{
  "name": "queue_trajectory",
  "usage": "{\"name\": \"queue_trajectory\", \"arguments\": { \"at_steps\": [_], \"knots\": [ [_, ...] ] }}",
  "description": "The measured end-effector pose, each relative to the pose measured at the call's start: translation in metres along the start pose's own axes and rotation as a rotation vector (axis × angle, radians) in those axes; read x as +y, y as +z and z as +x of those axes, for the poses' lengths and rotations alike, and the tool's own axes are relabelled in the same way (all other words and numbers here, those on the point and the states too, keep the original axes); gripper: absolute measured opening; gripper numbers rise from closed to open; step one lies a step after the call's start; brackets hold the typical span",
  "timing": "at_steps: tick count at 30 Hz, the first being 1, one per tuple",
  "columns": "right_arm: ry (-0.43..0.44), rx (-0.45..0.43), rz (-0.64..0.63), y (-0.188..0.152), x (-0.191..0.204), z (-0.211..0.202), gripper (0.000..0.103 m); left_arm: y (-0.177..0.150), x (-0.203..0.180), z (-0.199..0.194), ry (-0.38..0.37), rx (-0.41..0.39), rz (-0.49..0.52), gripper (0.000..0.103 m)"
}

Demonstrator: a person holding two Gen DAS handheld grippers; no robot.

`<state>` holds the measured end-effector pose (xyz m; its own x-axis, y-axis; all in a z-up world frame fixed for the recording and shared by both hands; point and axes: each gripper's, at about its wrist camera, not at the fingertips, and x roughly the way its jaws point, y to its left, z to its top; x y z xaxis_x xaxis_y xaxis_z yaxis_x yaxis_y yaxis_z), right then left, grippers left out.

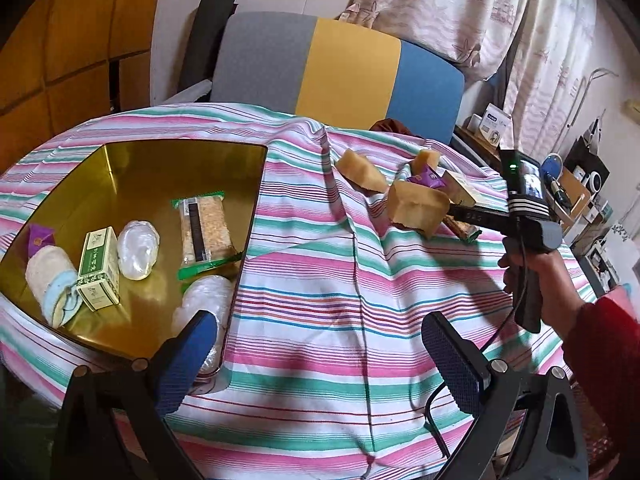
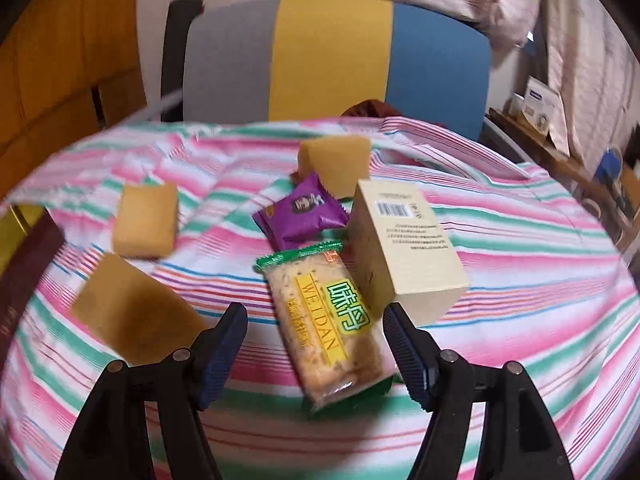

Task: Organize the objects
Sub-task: 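Grasp the green WEIDAN cracker packet with the right gripper, then grasp a yellow sponge cake with the left gripper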

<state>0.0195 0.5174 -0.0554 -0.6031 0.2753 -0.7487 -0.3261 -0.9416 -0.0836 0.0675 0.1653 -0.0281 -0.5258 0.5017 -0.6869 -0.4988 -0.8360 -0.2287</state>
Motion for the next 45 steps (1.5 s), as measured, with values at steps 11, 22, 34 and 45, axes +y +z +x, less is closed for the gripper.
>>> {"name": "queue_trajectory", "arguments": {
  "at_steps": [11,22,34,45],
  "knots": [
    [0.059,0.047,0.138,-0.016,-0.023,0.013,0.049,0.008,-0.017,0.007,0.008,0.004,0.046,0.103],
    [-0.035,-0.019,0.354,-0.067,-0.038,-0.025,0.049,0.056,-0.067,0.059,-0.022,0.003,0.130,0.103],
    [-0.121,-0.081,0.497,-0.079,-0.062,-0.029,0.049,0.118,-0.117,0.190,-0.029,0.104,0.306,0.103],
    [-0.117,-0.101,0.521,-0.085,-0.063,-0.031,0.049,0.062,-0.143,0.135,-0.388,0.156,0.400,0.103]
  ]
}}
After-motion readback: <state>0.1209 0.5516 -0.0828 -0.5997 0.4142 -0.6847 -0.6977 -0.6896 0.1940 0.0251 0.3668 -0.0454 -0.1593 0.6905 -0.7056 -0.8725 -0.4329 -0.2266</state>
